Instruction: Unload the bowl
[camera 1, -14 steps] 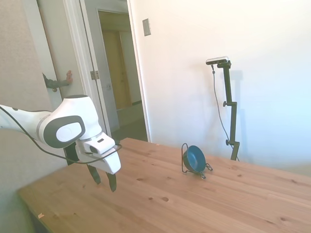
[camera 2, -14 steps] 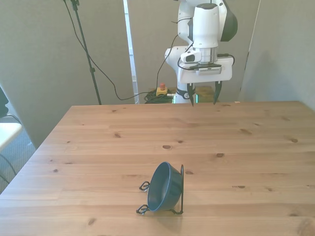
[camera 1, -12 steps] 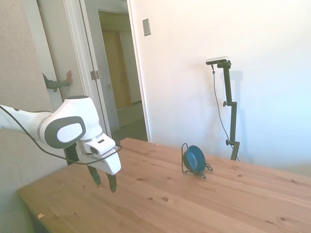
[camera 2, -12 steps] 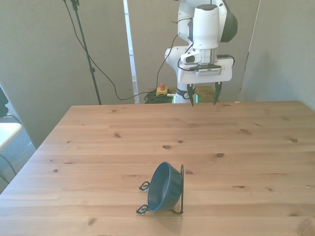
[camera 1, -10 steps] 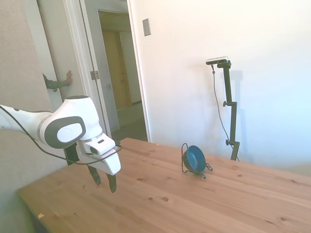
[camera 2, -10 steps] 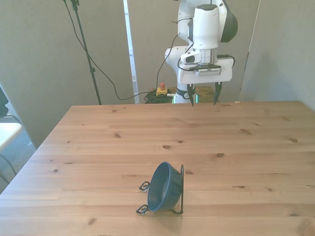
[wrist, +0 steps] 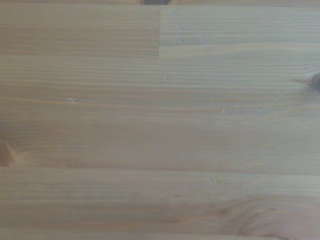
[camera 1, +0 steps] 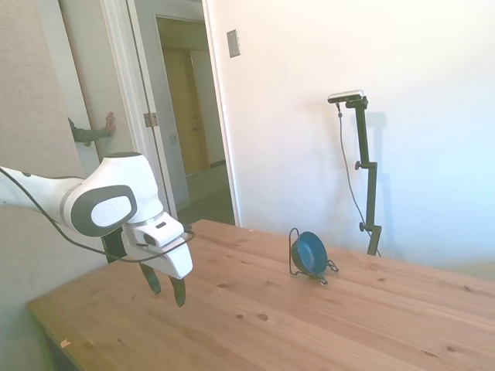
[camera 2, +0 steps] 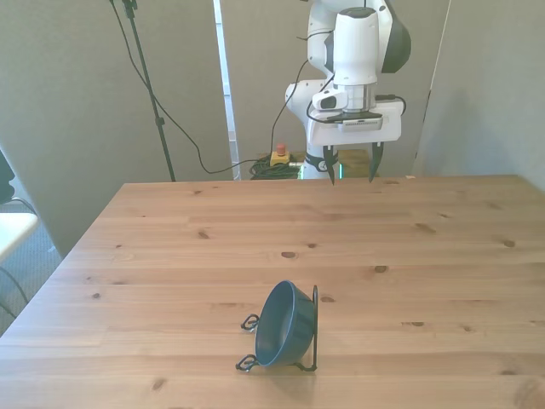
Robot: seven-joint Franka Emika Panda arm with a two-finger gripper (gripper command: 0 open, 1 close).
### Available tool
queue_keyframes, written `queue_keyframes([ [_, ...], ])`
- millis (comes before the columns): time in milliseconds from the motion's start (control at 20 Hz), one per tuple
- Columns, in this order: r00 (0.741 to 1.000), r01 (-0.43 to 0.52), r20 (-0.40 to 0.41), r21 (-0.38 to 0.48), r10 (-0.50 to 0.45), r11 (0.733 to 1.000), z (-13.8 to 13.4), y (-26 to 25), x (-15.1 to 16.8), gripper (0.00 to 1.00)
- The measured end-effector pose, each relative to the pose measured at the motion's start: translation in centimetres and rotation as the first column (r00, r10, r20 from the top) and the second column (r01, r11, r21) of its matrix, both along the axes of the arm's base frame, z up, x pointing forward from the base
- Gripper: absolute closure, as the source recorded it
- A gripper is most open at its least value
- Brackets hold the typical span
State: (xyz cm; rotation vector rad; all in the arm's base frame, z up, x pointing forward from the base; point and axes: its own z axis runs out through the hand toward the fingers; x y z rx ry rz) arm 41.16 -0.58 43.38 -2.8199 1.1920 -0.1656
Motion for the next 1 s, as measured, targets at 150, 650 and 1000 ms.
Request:
queue_keyframes([
  [150,1.000,-0.017,0.013,0.013,0.017,1.000,0.5,-1.8,0.7,0.00],
  [650,0.996,-0.074,0.048,0.102,0.070,0.992,1.1,-5.3,4.8,0.00],
  [1000,0.993,-0.069,0.102,0.123,0.056,0.990,3.0,-11.1,11.3,0.00],
])
